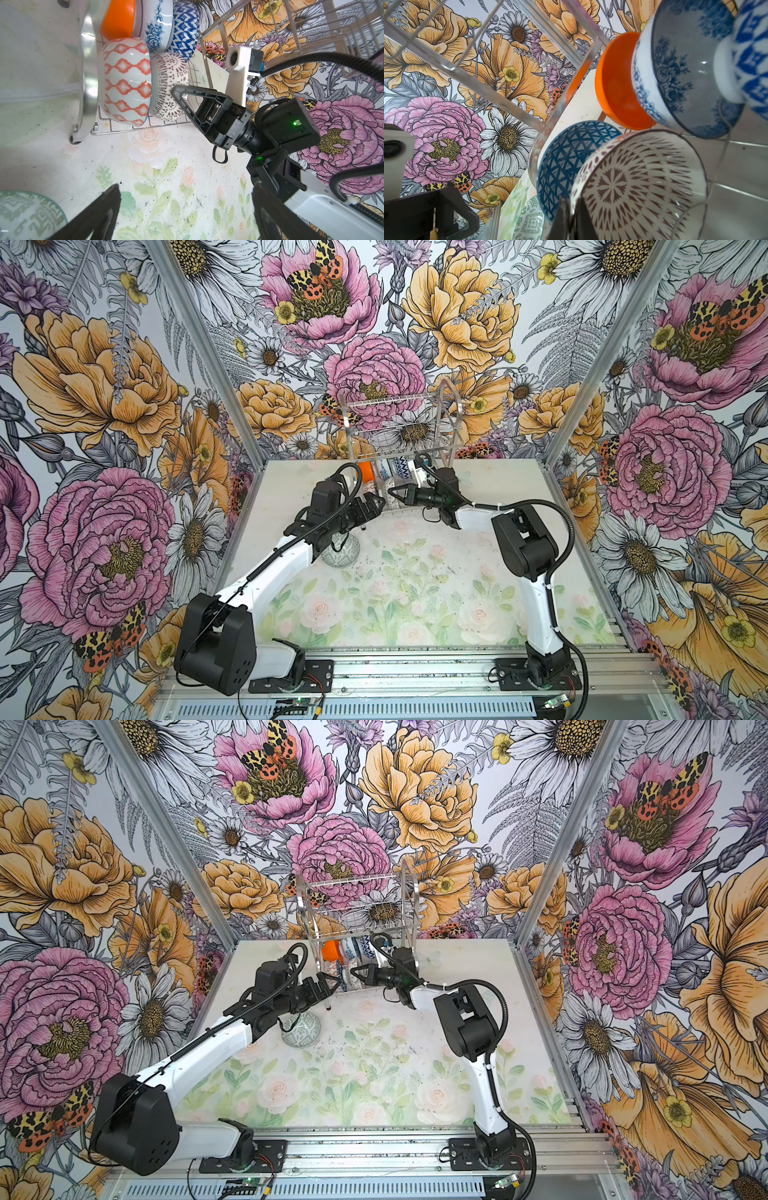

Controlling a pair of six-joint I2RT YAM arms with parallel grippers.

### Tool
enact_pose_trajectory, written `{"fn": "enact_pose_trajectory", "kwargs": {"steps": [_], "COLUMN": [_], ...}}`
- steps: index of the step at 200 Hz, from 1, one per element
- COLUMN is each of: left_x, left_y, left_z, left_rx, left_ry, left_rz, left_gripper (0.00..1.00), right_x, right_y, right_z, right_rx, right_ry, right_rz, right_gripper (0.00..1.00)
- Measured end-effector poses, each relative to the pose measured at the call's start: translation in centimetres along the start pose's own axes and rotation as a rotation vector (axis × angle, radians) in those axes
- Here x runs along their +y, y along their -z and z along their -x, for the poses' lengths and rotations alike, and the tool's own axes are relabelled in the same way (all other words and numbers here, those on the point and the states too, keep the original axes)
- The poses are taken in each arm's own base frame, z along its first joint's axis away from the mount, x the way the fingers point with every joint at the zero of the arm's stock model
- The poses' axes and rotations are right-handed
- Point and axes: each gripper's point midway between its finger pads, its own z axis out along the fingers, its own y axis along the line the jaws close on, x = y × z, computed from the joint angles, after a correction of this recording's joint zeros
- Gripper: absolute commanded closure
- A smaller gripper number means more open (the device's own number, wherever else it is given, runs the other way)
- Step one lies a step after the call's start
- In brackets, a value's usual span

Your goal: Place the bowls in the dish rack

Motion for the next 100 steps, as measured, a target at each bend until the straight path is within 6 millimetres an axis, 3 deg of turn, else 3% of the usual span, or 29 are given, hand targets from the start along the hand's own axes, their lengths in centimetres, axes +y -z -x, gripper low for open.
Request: {"fn": "enact_pose_trajectory", "kwargs": {"steps": [100], "left_x": [0.0], "left_y": [0.0], "left_z": [0.0], "left_rx": [0.0], "left_ry": [0.0], "left_rz": [0.0], "left_gripper": [0.01], "right_x": [0.16], "right_y": [-0.41], "right_z": [-0.26], "right_rx": [0.028], "right_ry": [0.063], "right_rz": [-0.056], "right_gripper": [1.0]}}
